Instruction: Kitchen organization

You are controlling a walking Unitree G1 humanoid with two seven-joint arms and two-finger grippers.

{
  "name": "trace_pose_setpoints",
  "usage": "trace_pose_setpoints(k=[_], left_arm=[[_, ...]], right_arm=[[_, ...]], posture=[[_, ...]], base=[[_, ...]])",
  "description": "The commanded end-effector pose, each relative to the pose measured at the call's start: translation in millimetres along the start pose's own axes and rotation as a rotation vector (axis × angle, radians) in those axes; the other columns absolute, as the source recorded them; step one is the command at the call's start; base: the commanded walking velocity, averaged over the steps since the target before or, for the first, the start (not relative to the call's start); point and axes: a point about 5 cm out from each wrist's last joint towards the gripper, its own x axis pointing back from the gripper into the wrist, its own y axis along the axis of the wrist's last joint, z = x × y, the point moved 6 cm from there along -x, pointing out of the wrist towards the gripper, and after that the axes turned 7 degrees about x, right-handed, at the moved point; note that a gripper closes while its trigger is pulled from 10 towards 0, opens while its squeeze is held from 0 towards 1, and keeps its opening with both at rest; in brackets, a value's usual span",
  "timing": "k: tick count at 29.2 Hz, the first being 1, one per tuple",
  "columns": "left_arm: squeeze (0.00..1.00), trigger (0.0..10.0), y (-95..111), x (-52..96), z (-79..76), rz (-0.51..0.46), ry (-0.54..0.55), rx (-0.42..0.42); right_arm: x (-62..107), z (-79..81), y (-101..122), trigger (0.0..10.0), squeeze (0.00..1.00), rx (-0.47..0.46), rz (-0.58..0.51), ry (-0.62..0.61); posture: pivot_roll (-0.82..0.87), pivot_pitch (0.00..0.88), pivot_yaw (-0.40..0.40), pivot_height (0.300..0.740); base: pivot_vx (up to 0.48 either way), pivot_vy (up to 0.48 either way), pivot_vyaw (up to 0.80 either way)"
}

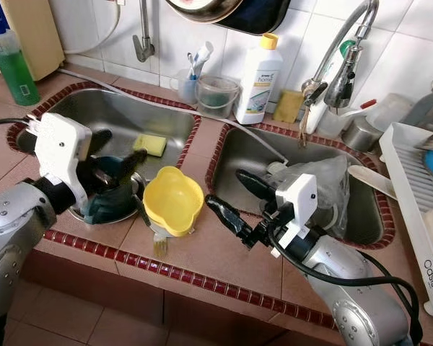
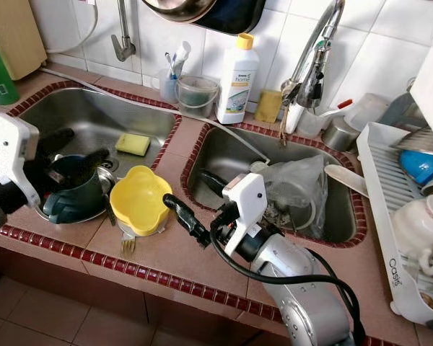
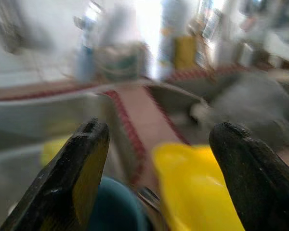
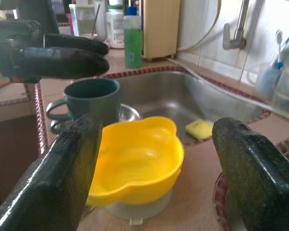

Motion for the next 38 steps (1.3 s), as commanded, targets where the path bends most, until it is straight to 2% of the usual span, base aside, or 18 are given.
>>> trace_pose_setpoints(k=[1, 6, 14, 20, 31, 38], left_arm=[[0.0, 10.0, -3.2, 0.2, -14.2, 0.041, -0.068, -0.012], [0.0, 10.0, -8.7, 1.7, -12.3, 0.086, -0.067, -0.011], [0.0, 10.0, -20.5, 2.7, 13.5, 0.19, 0.046, -0.041], [0.0, 10.0, -28.9, 4.2, 20.8, 0.241, 0.066, -0.037], [0.0, 10.0, -26.8, 5.9, 9.9, 0.276, -0.016, -0.053], [0.0, 10.0, -16.6, -4.0, -1.9, 0.267, -0.08, -0.091]], right_arm=[[1.7, 6.7, 4.7, 10.0, 0.0, 0.004, -0.003, 0.025], [2.9, 11.0, 4.7, 10.0, 0.0, -0.016, 0.002, 0.031], [2.8, 16.6, 11.1, 10.0, 0.0, -0.072, -0.008, 0.035], [4.9, 19.2, 9.6, 10.0, 0.0, -0.071, 0.004, 0.049], [6.8, 18.9, 8.0, 10.0, 0.0, -0.073, 0.018, 0.048], [6.0, 19.7, 6.5, 10.0, 0.0, -0.078, 0.02, 0.049]], posture=[[0.1, 0.053, -0.116, 0.74], [0.1, 0.059, -0.116, 0.74], [0.09, 0.063, -0.118, 0.74], [0.09, 0.064, -0.118, 0.74], [0.09, 0.066, -0.118, 0.74], [0.1, 0.063, -0.113, 0.74]], base=[[0.0, 0.0, 0.0], [0.0, 0.0, 0.0], [0.0, 0.0, 0.0], [0.0, 0.0, 0.0], [0.0, 0.0, 0.0], [0.0, 0.0, 0.0]])
